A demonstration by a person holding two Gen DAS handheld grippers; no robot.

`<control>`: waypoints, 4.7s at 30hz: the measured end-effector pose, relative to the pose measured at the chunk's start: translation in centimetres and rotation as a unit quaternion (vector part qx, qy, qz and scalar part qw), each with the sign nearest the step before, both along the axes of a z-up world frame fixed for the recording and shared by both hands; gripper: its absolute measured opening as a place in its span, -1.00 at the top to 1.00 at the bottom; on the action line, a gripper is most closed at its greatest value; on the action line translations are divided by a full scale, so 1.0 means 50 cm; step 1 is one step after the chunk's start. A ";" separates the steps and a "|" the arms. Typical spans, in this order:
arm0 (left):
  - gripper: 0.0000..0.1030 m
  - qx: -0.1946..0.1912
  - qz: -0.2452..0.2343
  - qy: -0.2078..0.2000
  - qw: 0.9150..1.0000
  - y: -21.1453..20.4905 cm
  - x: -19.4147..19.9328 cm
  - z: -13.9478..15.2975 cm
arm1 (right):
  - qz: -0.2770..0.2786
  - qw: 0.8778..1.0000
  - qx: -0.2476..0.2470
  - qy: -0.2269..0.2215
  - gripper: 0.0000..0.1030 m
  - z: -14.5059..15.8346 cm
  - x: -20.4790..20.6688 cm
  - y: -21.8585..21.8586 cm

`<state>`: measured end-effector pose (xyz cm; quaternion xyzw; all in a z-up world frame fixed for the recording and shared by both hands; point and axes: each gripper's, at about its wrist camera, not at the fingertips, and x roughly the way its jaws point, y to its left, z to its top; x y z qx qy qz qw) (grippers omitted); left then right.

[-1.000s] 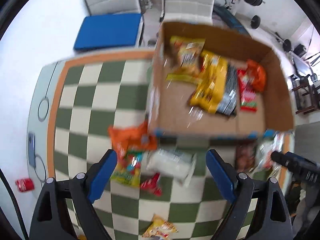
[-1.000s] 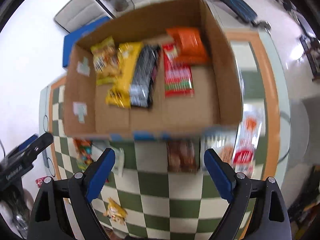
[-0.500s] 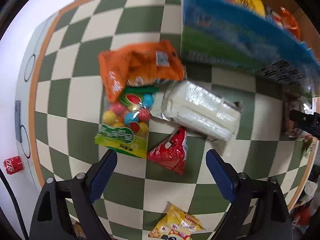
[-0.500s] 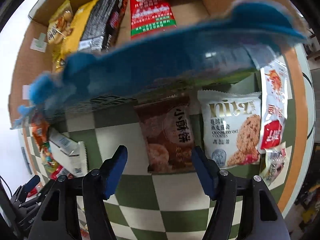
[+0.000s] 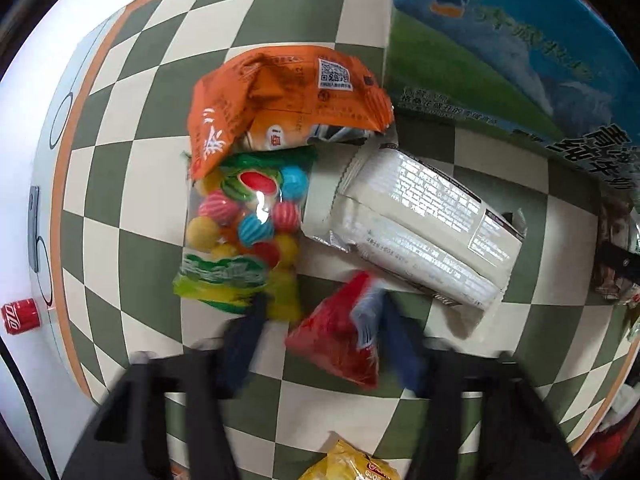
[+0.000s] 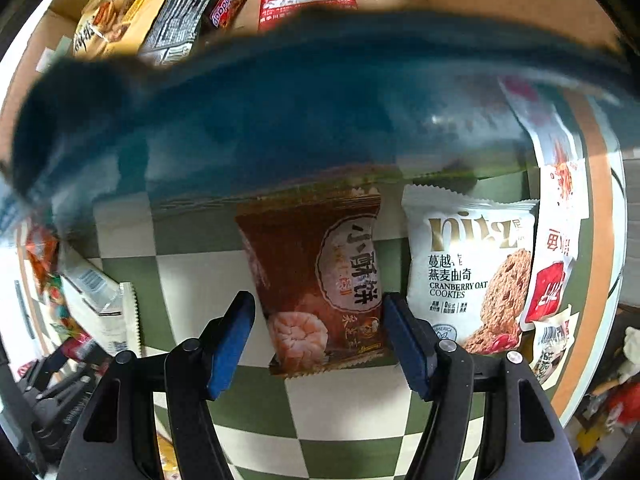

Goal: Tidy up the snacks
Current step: 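Grasp the small red candy bag with the left tool while the right tool grasps the brown biscuit packet, then place the red bag and brown biscuit packet into the box, opening both tools, then grasp the white bread pack with the left tool while the right tool reaches the cookie packet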

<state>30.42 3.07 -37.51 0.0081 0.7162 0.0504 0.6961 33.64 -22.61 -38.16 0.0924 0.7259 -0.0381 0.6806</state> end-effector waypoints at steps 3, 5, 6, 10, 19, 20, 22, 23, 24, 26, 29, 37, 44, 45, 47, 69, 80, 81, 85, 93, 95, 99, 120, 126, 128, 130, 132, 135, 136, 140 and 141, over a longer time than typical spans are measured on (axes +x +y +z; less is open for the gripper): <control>0.44 -0.014 0.005 0.009 1.000 0.002 -0.011 0.000 | 0.010 1.000 -0.016 0.001 -0.17 -0.002 -0.012 0.017; 0.44 -0.014 0.003 0.009 1.000 -0.001 -0.024 0.000 | 0.016 1.000 -0.013 0.009 -0.17 -0.006 -0.032 0.026; 0.44 -0.019 0.005 0.011 1.000 -0.002 -0.036 0.000 | 0.022 1.000 -0.012 0.014 -0.17 -0.008 -0.035 0.033; 0.44 -0.041 0.013 0.020 0.999 0.009 -0.076 -0.001 | 0.035 0.998 0.009 0.048 -0.17 -0.019 -0.105 0.049; 0.29 -0.150 0.064 0.061 0.985 0.087 -0.111 -0.035 | -0.001 0.995 0.051 0.086 -0.39 -0.047 -0.168 0.037; 0.27 -0.156 0.059 0.065 0.984 0.089 -0.112 -0.037 | -0.004 0.995 0.051 0.087 -0.40 -0.046 -0.161 0.033; 0.16 -0.159 0.046 0.065 0.984 0.089 -0.110 -0.037 | -0.007 0.994 0.053 0.090 -0.44 -0.052 -0.150 0.033; 0.10 -0.157 0.039 0.066 0.985 0.089 -0.097 -0.034 | -0.008 0.994 0.052 0.091 -0.45 -0.051 -0.145 0.032; 0.09 -0.150 0.027 0.068 0.986 0.084 -0.092 -0.037 | -0.007 0.994 0.051 0.092 -0.45 -0.053 -0.143 0.029; 0.09 -0.122 0.003 0.071 0.990 0.058 -0.076 -0.043 | -0.006 0.995 0.048 0.092 -0.45 -0.057 -0.140 0.036; 0.30 -0.087 -0.015 0.059 0.994 0.035 -0.083 -0.038 | -0.005 0.995 0.040 0.089 -0.42 -0.059 -0.127 0.054; 0.36 -0.056 -0.036 0.018 0.998 -0.026 -0.115 0.012 | 0.014 0.999 0.003 0.049 -0.17 -0.042 -0.177 0.102; 0.36 -0.102 -0.033 -0.028 0.994 -0.046 -0.103 0.161 | 0.004 0.998 0.054 0.024 -0.17 0.036 -0.195 0.100; 0.36 -0.111 -0.035 -0.037 0.992 -0.054 -0.098 0.190 | 0.003 0.998 0.063 0.017 -0.16 0.057 -0.195 0.102; 0.35 -0.128 -0.044 -0.051 0.990 -0.071 -0.075 0.243 | 0.004 0.996 0.088 -0.002 -0.16 0.113 -0.189 0.103; 0.35 -0.142 -0.055 0.020 0.988 -0.133 0.371 0.232 | -0.040 0.991 0.091 -0.093 -0.17 0.311 0.172 -0.017; 0.13 -0.133 -0.047 0.069 0.988 -0.125 0.387 0.141 | -0.047 0.996 0.070 -0.035 -0.18 0.195 0.233 -0.033; 0.00 -0.134 -0.045 0.071 0.987 -0.123 0.389 0.140 | -0.047 0.996 0.074 -0.027 -0.20 0.189 0.236 -0.034; -0.77 -0.139 -0.044 0.055 0.988 -0.120 0.393 0.155 | -0.037 0.997 0.065 -0.005 -0.82 0.178 0.238 -0.029; -0.78 -0.146 -0.055 0.030 0.987 -0.127 0.383 0.209 | -0.008 0.999 0.043 -0.009 -0.82 0.196 0.233 -0.010; -0.78 -0.150 -0.060 0.018 0.987 -0.130 0.373 0.230 | -0.005 0.999 0.048 -0.011 -0.82 0.206 0.228 -0.007; -0.78 -0.142 -0.076 -0.056 0.985 -0.136 0.348 0.293 | 0.006 0.998 0.049 -0.028 -0.83 0.242 0.207 -0.001; -0.78 -0.098 0.076 -0.073 0.990 0.004 0.072 0.237 | -0.109 0.990 0.054 -0.064 -0.79 0.233 -0.039 -0.179; -0.77 -0.135 0.190 -0.015 0.972 0.048 0.065 0.094 | -0.142 0.989 0.040 -0.031 -0.27 0.122 -0.065 -0.212; -0.77 -0.129 0.204 -0.008 0.970 0.047 0.067 0.058 | -0.135 0.990 0.023 -0.032 -0.27 0.107 -0.073 -0.209; -0.77 -0.124 0.217 0.000 0.968 0.044 0.070 0.024 | -0.134 0.990 0.012 -0.032 -0.27 0.099 -0.077 -0.209; -0.77 -0.123 0.227 0.005 0.966 0.041 0.069 0.000 | -0.135 0.990 0.007 -0.030 -0.27 0.093 -0.081 -0.212; -0.78 -0.115 0.227 0.008 0.967 0.034 0.065 -0.025 | -0.142 0.989 0.006 -0.030 -0.27 0.091 -0.085 -0.220; -0.78 -0.111 0.222 0.010 0.969 0.031 0.062 -0.028 | -0.145 0.989 0.010 -0.030 -0.27 0.091 -0.084 -0.223; -0.78 -0.085 0.177 0.016 0.980 0.020 0.040 -0.028 | -0.143 0.989 0.024 -0.022 -0.28 0.088 -0.074 -0.236; -0.78 -0.082 0.171 0.018 0.982 0.015 0.031 -0.028 | -0.134 0.990 0.028 -0.019 -0.29 0.085 -0.067 -0.235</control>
